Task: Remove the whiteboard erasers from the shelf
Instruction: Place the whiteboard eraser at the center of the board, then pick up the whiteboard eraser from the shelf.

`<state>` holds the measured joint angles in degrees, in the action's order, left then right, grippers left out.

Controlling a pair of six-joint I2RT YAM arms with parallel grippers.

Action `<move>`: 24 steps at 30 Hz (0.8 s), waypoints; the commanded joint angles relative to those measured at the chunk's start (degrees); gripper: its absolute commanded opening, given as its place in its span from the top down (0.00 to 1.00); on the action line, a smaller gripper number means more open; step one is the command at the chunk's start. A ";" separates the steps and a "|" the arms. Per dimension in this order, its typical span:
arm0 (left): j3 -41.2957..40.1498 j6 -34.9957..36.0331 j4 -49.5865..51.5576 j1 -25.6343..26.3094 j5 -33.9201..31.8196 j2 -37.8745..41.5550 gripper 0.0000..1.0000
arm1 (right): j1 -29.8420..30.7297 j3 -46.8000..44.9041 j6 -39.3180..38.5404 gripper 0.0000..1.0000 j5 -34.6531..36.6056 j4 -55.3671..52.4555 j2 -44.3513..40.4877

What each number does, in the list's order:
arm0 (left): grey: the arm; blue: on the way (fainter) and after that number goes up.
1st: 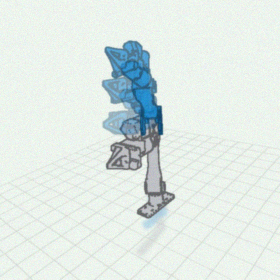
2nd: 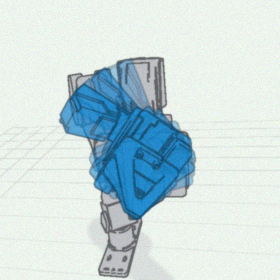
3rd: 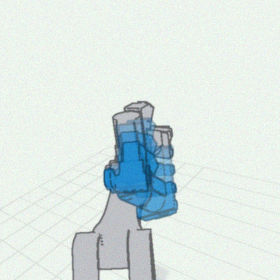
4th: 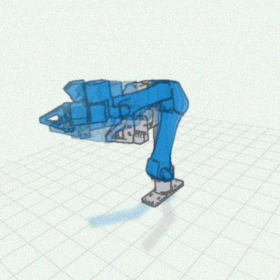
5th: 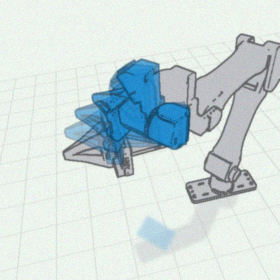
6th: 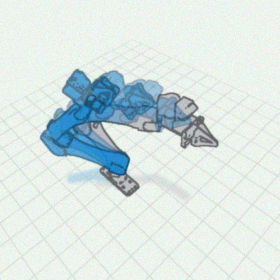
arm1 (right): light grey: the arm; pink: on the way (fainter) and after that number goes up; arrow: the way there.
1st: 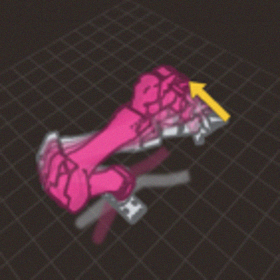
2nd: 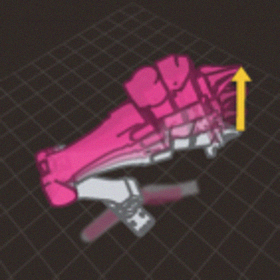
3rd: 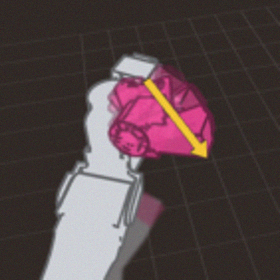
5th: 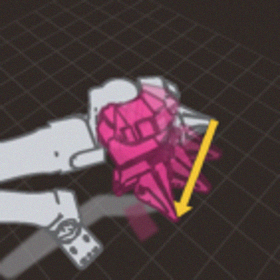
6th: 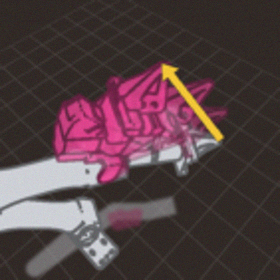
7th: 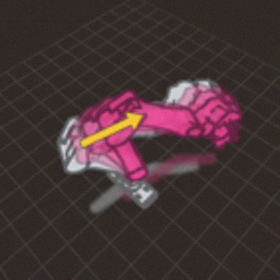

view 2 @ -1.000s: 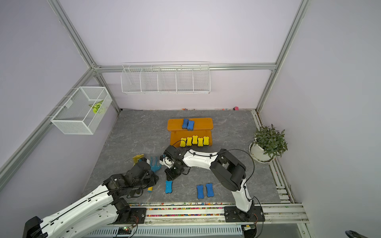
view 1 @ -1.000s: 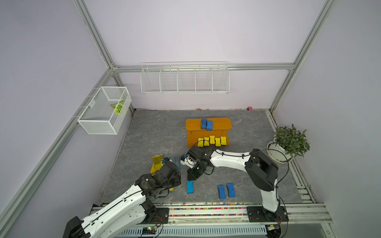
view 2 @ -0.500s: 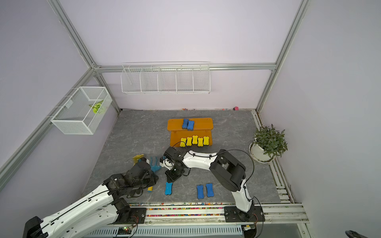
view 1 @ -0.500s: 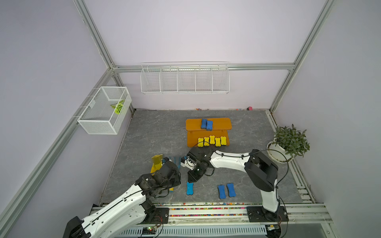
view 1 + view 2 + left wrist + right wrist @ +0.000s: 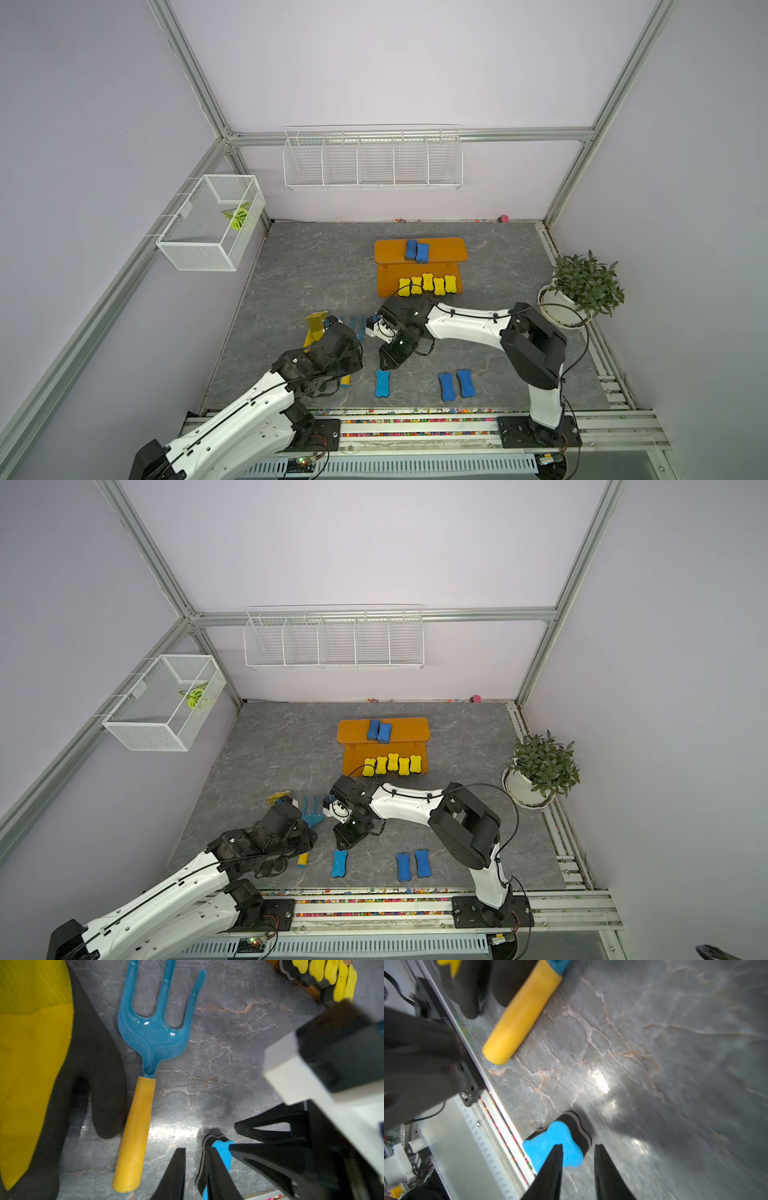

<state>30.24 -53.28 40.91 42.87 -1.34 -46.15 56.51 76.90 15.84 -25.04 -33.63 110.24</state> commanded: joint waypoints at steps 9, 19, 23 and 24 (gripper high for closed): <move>25.69 14.84 -7.94 -7.62 5.82 -25.12 0.77 | -16.50 -0.82 0.36 0.64 4.93 0.92 -19.89; 57.60 22.35 -4.86 -13.35 16.64 -50.90 0.74 | -26.76 -4.44 -1.22 0.63 7.11 2.22 -25.35; 68.39 25.06 -2.24 -14.62 20.33 -59.03 0.71 | -28.80 -6.51 0.60 0.63 4.39 5.70 -26.30; 70.87 25.65 -1.49 -14.97 20.98 -60.94 0.71 | -28.98 -6.68 0.60 0.63 4.01 5.85 -26.39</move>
<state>96.16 -31.22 36.40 28.45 15.18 -103.85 27.99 71.29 15.79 -18.94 -30.61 85.89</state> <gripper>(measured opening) 0.288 0.375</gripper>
